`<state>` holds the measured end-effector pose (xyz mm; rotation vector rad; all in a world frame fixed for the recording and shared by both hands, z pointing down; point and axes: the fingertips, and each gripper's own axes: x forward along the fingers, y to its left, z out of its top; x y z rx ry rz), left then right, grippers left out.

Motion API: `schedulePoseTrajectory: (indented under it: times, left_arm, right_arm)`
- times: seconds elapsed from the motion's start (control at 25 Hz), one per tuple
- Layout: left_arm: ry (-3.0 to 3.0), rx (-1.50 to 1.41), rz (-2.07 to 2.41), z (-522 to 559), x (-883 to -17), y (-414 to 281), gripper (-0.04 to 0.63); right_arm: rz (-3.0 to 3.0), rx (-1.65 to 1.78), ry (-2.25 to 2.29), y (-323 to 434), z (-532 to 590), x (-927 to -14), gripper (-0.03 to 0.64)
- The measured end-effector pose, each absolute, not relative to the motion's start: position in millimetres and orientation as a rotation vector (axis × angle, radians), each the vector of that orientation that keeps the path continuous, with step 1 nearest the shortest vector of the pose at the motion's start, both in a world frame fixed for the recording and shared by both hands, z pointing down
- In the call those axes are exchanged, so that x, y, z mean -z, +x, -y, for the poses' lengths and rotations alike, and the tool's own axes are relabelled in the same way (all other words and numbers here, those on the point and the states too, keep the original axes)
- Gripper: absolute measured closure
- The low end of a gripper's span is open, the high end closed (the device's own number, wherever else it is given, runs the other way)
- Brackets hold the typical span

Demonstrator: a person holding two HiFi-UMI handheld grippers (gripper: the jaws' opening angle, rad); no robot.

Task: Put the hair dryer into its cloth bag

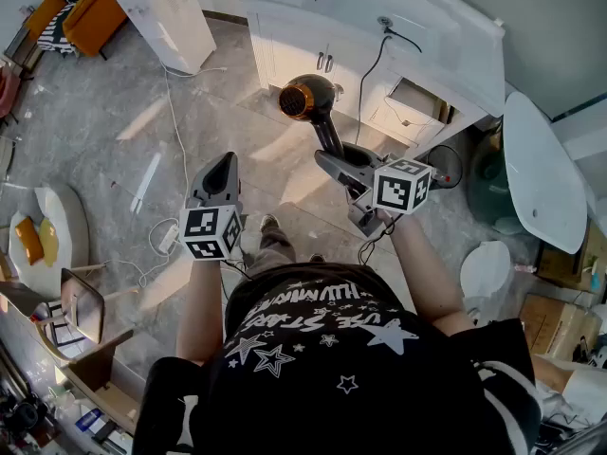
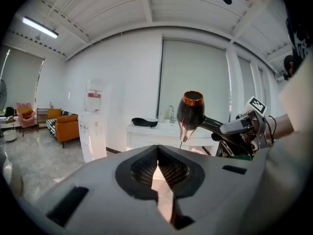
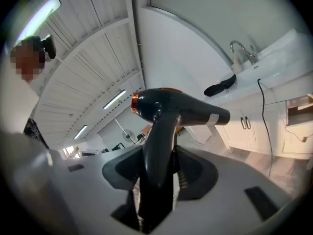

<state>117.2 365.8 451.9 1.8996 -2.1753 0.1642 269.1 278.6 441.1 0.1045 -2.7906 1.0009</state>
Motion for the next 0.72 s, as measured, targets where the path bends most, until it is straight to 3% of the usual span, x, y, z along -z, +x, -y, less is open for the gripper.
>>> schedulePoseTrajectory:
  times: [0.44, 0.72]
  left_arm:
    - [1.91, -0.183, 2.12, -352, -468, 117, 0.583]
    - [1.929, -0.185, 2.092, -321, -474, 73, 0.584]
  right_arm:
    - [2.765, -1.042, 0.13, 263, -269, -453, 0.43]
    - [2.751, -1.01, 0.17, 223, -241, -459, 0.43]
